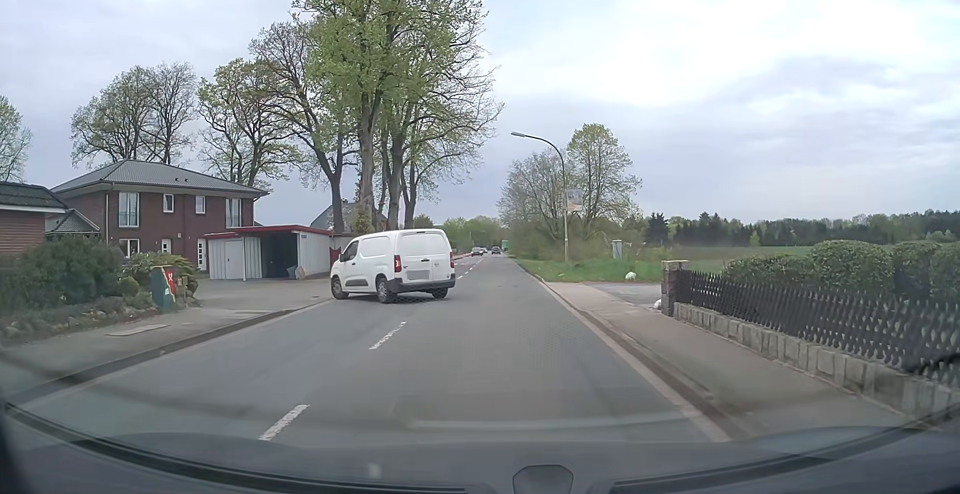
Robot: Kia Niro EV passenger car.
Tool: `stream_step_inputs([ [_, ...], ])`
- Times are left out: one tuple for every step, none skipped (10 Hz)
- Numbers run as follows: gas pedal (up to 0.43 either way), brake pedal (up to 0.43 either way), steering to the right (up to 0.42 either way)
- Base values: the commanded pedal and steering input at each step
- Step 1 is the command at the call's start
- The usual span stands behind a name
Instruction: Follow the waypoints while adhering to traffic rules and regulations
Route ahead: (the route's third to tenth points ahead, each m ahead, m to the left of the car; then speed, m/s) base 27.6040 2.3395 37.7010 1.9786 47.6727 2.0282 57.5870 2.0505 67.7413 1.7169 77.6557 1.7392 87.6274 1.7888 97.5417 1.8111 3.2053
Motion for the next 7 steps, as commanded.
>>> stream_step_inputs([
  [0.000, 0.000, -0.003],
  [0.000, 0.000, -0.003],
  [0.000, 0.000, -0.003],
  [0.000, 0.000, -0.003],
  [0.000, 0.000, -0.003],
  [0.000, 0.000, -0.003],
  [0.000, 0.000, -0.003],
])
